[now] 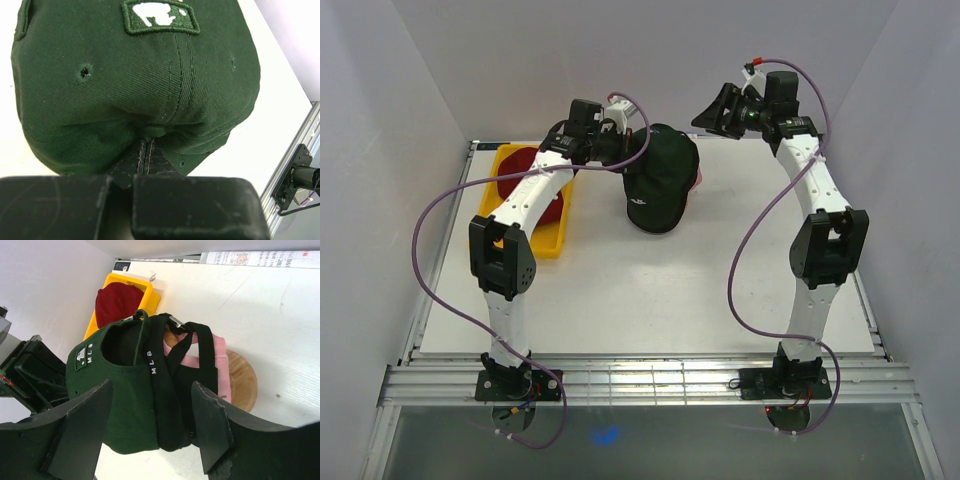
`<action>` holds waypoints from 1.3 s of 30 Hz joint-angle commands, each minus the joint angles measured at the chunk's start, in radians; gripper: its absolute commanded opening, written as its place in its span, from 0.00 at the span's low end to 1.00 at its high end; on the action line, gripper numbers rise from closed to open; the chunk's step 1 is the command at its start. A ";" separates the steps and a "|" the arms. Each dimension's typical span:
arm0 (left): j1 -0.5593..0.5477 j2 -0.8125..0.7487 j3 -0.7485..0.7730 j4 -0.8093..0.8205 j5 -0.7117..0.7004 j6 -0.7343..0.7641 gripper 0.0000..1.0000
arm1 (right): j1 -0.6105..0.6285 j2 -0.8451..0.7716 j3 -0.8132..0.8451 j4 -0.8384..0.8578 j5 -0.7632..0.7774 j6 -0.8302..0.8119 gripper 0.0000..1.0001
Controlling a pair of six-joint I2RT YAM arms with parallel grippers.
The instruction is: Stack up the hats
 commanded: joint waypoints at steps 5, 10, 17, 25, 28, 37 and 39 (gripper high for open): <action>-0.008 -0.015 0.091 -0.056 -0.001 0.029 0.00 | 0.053 0.081 0.148 0.010 0.039 -0.063 0.69; -0.018 0.051 0.183 -0.121 0.011 0.047 0.00 | 0.071 0.101 0.142 0.049 0.083 -0.069 0.71; -0.027 0.099 0.267 -0.150 0.013 0.054 0.00 | 0.071 0.112 0.159 0.073 0.080 -0.077 0.80; -0.027 0.090 0.281 -0.153 0.007 0.063 0.00 | 0.071 0.127 0.204 0.046 0.090 -0.085 0.57; -0.027 0.087 0.287 -0.154 0.013 0.067 0.00 | 0.071 0.127 0.210 0.047 0.097 -0.085 0.57; -0.030 0.082 0.273 -0.158 0.027 0.071 0.00 | 0.103 0.150 0.230 0.038 0.113 -0.100 0.61; -0.031 0.082 0.273 -0.158 0.027 0.070 0.00 | 0.116 0.139 0.215 0.039 0.120 -0.112 0.59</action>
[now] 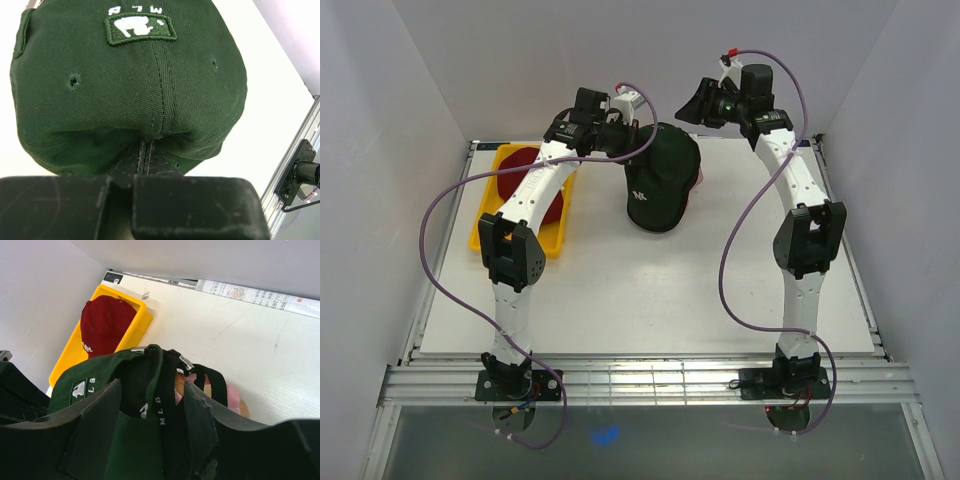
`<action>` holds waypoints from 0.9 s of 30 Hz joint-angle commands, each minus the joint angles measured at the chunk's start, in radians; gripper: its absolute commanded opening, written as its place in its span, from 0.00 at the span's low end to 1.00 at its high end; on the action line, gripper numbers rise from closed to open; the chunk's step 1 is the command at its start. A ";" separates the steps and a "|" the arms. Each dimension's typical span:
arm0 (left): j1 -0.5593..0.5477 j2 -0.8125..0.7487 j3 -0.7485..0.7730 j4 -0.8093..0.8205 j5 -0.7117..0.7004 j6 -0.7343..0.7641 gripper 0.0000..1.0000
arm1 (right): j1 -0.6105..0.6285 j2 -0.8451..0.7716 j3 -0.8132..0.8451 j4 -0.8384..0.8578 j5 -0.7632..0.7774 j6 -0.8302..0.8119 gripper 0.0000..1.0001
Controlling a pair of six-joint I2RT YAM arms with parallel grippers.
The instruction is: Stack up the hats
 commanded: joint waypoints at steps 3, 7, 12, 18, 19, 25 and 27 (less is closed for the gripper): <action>-0.014 -0.025 0.030 0.002 0.024 0.018 0.00 | 0.031 -0.011 0.014 0.010 0.025 -0.037 0.56; -0.016 -0.028 0.030 0.002 0.024 0.016 0.00 | 0.034 -0.012 0.006 -0.001 0.033 -0.040 0.52; -0.017 -0.036 0.028 0.002 0.017 0.019 0.00 | 0.036 -0.017 0.006 -0.016 0.046 -0.045 0.46; -0.017 -0.050 0.022 0.002 -0.007 0.024 0.00 | 0.037 -0.032 0.002 -0.036 0.060 -0.056 0.37; -0.017 -0.051 0.022 0.002 -0.012 0.024 0.00 | 0.037 -0.037 0.003 -0.038 0.063 -0.057 0.36; -0.017 -0.060 0.019 0.006 -0.033 0.026 0.00 | 0.037 -0.060 -0.005 -0.061 0.072 -0.074 0.35; -0.017 -0.060 0.019 0.010 -0.035 0.026 0.00 | 0.037 -0.068 -0.018 -0.062 0.077 -0.079 0.41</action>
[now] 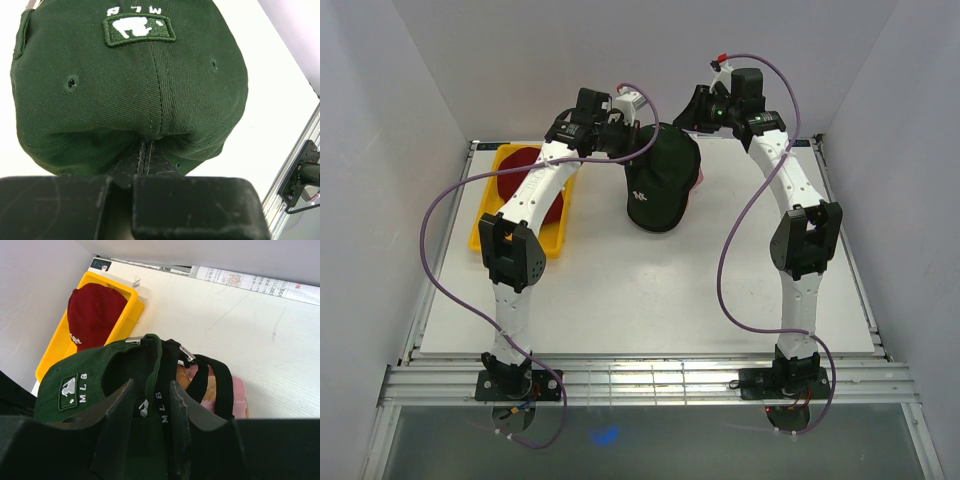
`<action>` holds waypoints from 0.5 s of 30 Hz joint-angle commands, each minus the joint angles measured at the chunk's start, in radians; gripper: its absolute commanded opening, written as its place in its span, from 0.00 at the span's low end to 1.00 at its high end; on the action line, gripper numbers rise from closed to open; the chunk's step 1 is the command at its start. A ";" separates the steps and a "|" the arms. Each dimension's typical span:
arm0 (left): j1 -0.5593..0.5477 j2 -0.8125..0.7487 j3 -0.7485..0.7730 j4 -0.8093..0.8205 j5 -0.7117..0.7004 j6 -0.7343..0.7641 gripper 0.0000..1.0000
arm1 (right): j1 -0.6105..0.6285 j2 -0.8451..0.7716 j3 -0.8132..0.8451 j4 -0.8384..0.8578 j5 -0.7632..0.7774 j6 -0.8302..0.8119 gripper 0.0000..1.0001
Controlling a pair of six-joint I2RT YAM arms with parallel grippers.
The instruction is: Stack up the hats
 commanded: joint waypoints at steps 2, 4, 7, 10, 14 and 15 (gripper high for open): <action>-0.010 -0.059 0.021 0.014 -0.015 0.015 0.00 | 0.001 -0.077 -0.022 0.000 0.016 -0.032 0.42; -0.010 -0.060 0.019 0.016 -0.018 0.015 0.00 | 0.001 -0.082 -0.021 -0.003 0.017 -0.031 0.42; -0.010 -0.060 0.019 0.019 -0.021 0.014 0.00 | 0.001 -0.086 -0.016 0.000 0.014 -0.028 0.36; -0.010 -0.065 0.013 0.023 -0.027 0.011 0.00 | 0.001 -0.090 -0.013 0.004 0.008 -0.020 0.27; -0.010 -0.076 0.001 0.042 -0.041 0.009 0.00 | 0.001 -0.094 0.002 0.007 0.008 -0.014 0.13; -0.010 -0.079 -0.002 0.046 -0.044 0.008 0.00 | 0.001 -0.096 0.005 0.009 0.008 -0.013 0.11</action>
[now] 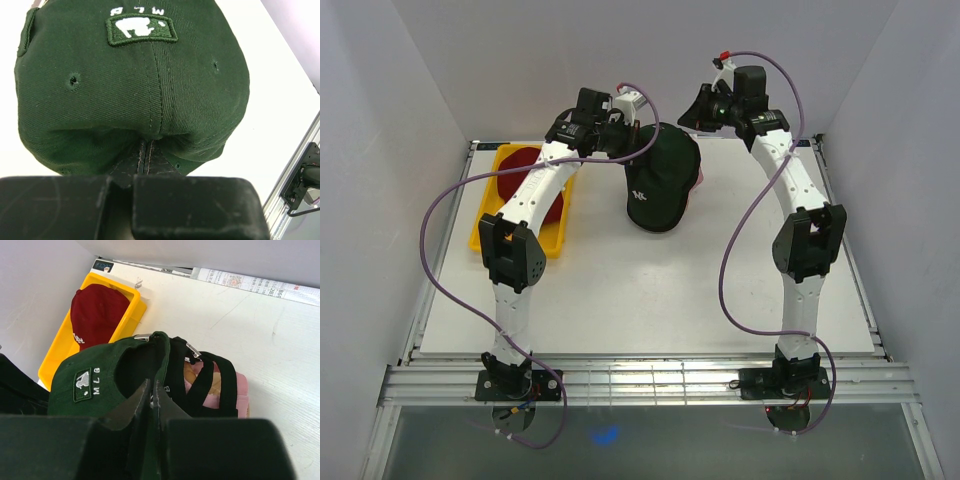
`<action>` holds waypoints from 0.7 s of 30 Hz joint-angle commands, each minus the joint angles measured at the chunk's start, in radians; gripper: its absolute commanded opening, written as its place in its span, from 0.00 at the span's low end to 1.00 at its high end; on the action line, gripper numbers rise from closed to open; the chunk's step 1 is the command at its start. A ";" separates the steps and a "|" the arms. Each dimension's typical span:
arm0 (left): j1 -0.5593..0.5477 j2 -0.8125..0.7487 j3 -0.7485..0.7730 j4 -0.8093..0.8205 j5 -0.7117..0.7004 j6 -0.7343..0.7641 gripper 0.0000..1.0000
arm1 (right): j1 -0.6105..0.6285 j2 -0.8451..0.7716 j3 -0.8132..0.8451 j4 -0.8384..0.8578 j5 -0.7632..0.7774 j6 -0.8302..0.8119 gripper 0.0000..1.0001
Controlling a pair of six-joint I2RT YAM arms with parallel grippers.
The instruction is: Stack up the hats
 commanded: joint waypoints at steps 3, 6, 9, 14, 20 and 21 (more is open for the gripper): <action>-0.007 -0.085 -0.008 0.057 -0.035 0.006 0.00 | 0.001 -0.072 0.022 0.031 0.003 -0.004 0.09; -0.007 -0.096 -0.016 0.067 -0.043 0.006 0.00 | 0.001 -0.076 0.035 0.025 0.005 -0.004 0.09; -0.007 -0.098 -0.013 0.069 -0.043 0.006 0.00 | 0.001 -0.075 0.042 0.011 0.014 -0.008 0.28; -0.007 -0.093 -0.022 0.067 -0.038 0.008 0.00 | 0.007 -0.086 0.002 0.014 0.018 -0.013 0.46; -0.007 -0.090 -0.020 0.070 -0.033 0.003 0.00 | 0.019 -0.086 -0.033 0.012 0.034 -0.024 0.45; -0.007 -0.088 -0.020 0.072 -0.033 0.003 0.00 | 0.019 -0.086 -0.033 0.011 0.035 -0.024 0.45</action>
